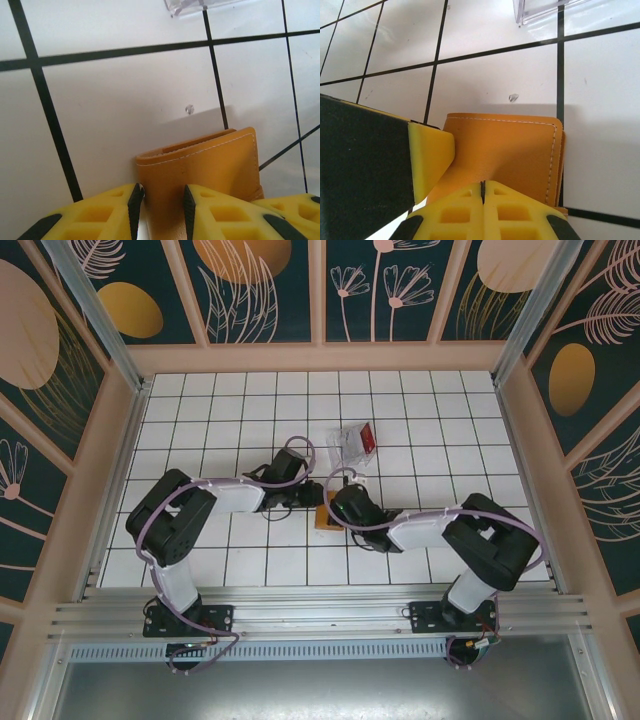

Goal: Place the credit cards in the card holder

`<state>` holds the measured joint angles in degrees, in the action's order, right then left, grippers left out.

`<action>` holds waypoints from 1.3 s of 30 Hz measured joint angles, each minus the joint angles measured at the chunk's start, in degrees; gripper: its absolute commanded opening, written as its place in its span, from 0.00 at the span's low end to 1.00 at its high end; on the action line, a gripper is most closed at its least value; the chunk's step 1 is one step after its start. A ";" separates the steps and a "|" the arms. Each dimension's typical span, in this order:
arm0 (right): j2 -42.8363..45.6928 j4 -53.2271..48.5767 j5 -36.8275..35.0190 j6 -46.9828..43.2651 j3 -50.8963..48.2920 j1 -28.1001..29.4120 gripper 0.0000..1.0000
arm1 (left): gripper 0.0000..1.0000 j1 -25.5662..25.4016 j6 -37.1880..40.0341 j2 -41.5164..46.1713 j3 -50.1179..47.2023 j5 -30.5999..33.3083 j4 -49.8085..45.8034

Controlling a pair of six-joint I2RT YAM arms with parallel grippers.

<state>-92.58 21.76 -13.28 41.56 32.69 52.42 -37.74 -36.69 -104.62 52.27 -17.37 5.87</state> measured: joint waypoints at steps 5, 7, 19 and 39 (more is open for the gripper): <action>1.09 -1.64 -1.57 0.79 0.66 1.38 0.15 | 0.39 -0.17 0.04 2.25 -1.11 1.38 -0.87; 0.92 -5.68 -1.84 0.22 2.86 1.42 0.24 | 0.43 -0.15 -0.13 3.85 -1.18 2.49 -1.75; 7.65 -30.80 -6.08 -11.15 15.87 -3.72 0.57 | 0.64 8.70 0.11 22.60 -5.16 11.26 -3.41; 25.14 11.63 -4.46 -29.29 -12.90 -52.41 0.99 | 0.98 32.13 5.57 42.18 -29.49 47.10 12.39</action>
<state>-67.44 33.39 -17.74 12.27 19.79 0.01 -5.61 -31.11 -62.43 22.79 29.74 18.26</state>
